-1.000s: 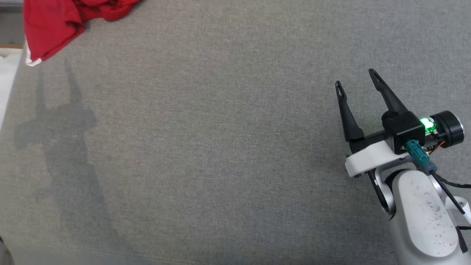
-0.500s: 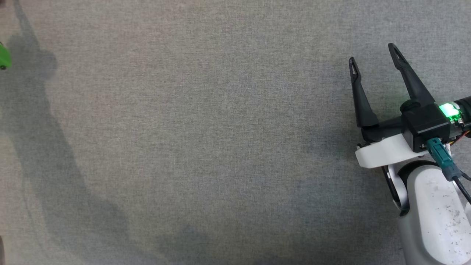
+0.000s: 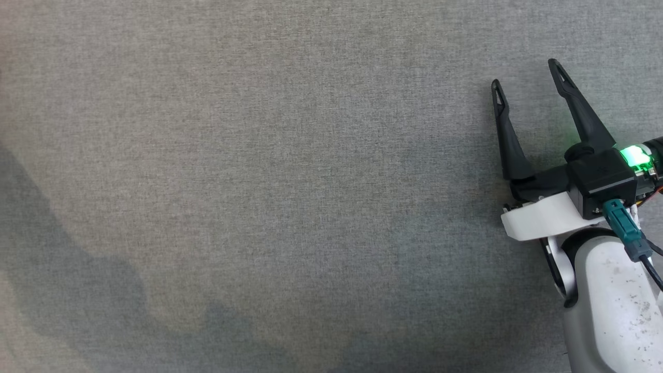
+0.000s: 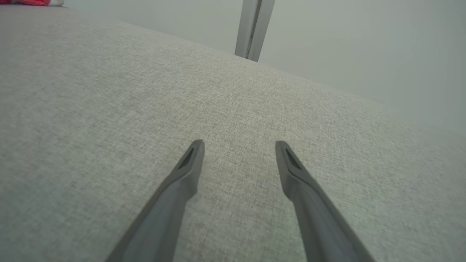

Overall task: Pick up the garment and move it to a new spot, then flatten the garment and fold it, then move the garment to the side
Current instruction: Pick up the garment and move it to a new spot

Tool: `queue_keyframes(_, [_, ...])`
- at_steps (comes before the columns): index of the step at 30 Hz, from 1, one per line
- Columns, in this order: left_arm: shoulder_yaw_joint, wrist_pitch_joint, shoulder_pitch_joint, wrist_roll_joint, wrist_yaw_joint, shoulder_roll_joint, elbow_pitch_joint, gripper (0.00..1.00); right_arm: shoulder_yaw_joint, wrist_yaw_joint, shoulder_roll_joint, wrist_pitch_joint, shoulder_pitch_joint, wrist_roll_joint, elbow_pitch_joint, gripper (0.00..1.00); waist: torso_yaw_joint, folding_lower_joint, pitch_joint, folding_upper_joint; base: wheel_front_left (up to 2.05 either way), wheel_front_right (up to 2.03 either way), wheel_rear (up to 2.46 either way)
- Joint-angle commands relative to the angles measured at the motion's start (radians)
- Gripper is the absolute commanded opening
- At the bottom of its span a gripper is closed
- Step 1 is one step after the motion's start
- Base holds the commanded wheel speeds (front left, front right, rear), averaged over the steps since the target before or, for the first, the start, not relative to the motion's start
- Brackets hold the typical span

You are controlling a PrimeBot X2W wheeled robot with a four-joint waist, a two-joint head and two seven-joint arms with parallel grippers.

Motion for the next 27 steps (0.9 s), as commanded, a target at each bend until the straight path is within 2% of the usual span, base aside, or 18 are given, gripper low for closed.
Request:
queue_keyframes(1, [-0.001,-0.008,-0.021,-0.004,0.004,0.005,0.007,0.63,-0.004,-0.002,-0.004,-0.001,0.012,-0.005,-0.003,1.0,-0.011,-0.0002,0.006,0.0,0.0,0.0,0.0])
queue_keyframes(3, [-0.004,-0.012,-0.03,-0.003,0.005,0.011,0.016,0.19,-0.007,-0.002,-0.004,-0.005,0.014,-0.001,-0.002,1.0,-0.015,-0.0002,0.009,0.0,0.0,0.0,0.0])
queue_keyframes(4, [-0.005,-0.015,-0.036,-0.003,0.005,0.012,0.02,0.0,-0.01,-0.002,-0.004,-0.007,0.013,0.002,0.0,1.0,-0.017,-0.0002,0.01,0.0,0.0,0.0,0.0])
queue_keyframes(10, [-0.008,-0.029,-0.044,-0.004,0.005,0.029,0.034,0.0,-0.013,-0.002,-0.004,-0.026,-0.008,0.024,0.021,1.0,-0.023,-0.0002,-0.005,0.0,0.0,0.0,0.0])
queue_keyframes(18, [-0.028,-0.046,-0.019,0.006,-0.004,0.068,0.017,0.0,-0.028,-0.002,-0.003,-0.072,-0.024,0.062,0.09,1.0,-0.018,-0.0002,-0.095,0.0,0.0,0.0,0.0])
queue_keyframes(27, [-0.121,-0.051,0.017,-0.009,-0.006,0.14,-0.138,0.0,-0.011,-0.002,-0.004,-0.139,-0.02,0.134,0.229,1.0,-0.029,-0.0002,-0.264,0.0,0.0,0.0,0.0])
